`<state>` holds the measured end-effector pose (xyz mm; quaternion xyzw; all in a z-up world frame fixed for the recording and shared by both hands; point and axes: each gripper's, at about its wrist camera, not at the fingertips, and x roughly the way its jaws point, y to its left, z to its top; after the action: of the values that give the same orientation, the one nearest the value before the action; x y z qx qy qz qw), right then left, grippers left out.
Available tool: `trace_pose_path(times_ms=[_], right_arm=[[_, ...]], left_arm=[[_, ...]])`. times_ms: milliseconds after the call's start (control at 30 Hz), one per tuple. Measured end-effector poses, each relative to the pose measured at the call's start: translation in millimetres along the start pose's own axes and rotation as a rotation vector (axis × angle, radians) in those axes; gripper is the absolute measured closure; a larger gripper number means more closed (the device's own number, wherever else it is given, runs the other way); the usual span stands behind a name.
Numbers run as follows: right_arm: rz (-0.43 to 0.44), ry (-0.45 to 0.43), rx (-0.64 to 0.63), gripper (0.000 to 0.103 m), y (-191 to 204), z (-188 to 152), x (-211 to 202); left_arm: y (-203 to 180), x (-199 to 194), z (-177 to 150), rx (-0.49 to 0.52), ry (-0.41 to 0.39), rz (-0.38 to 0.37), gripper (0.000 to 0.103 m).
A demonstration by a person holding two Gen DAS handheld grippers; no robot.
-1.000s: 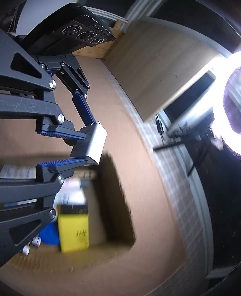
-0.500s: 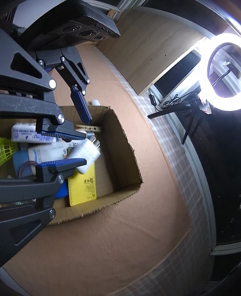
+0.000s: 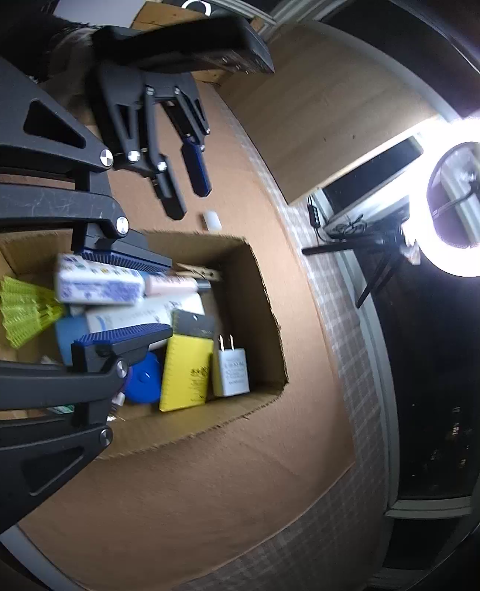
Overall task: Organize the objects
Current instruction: 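Open the right tool to drop the charger into the box, then grasp the white cylinder on the mat with the left tool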
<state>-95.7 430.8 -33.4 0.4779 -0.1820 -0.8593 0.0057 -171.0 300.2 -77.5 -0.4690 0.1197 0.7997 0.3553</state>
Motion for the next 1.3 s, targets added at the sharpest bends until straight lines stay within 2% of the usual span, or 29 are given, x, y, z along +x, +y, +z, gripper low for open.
trace_pose_path(times_ms=[100,400,500,700,800,867,933,1067,1167,1233,1300], right_arm=[[0.011,-0.017,0.005,0.074,8,-14,-11],[0.065,-0.021,0.072,0.074,13,-62,-30],[0.066,-0.016,0.077,0.074,13,-71,-34],[0.055,-0.015,0.086,0.074,9,-80,-41],[0.046,-0.018,0.095,0.074,4,-82,-43],[0.042,-0.017,0.102,0.074,0,-84,-43],[0.038,-0.014,0.107,0.074,-3,-84,-43],[0.03,-0.011,0.113,0.074,-8,-87,-43],[0.027,-0.014,0.114,0.074,-11,-87,-45],[0.026,-0.018,0.116,0.074,-13,-87,-47],[0.026,-0.018,0.121,0.074,-15,-87,-46]], left_arm=[[21,-8,-13,-0.017,0.017,0.046,0.047],[62,12,-35,-0.079,0.098,0.114,0.047],[65,24,-30,-0.099,0.105,0.107,0.047],[82,49,-14,-0.226,0.099,0.109,0.048],[84,58,-5,-0.252,0.088,0.103,0.048],[83,65,-1,-0.255,0.096,0.103,0.05],[82,72,3,-0.257,0.105,0.108,0.057],[82,84,7,-0.28,0.12,0.126,0.064],[82,85,7,-0.281,0.119,0.136,0.066],[83,85,7,-0.289,0.116,0.137,0.073],[85,84,6,-0.291,0.114,0.143,0.074]])
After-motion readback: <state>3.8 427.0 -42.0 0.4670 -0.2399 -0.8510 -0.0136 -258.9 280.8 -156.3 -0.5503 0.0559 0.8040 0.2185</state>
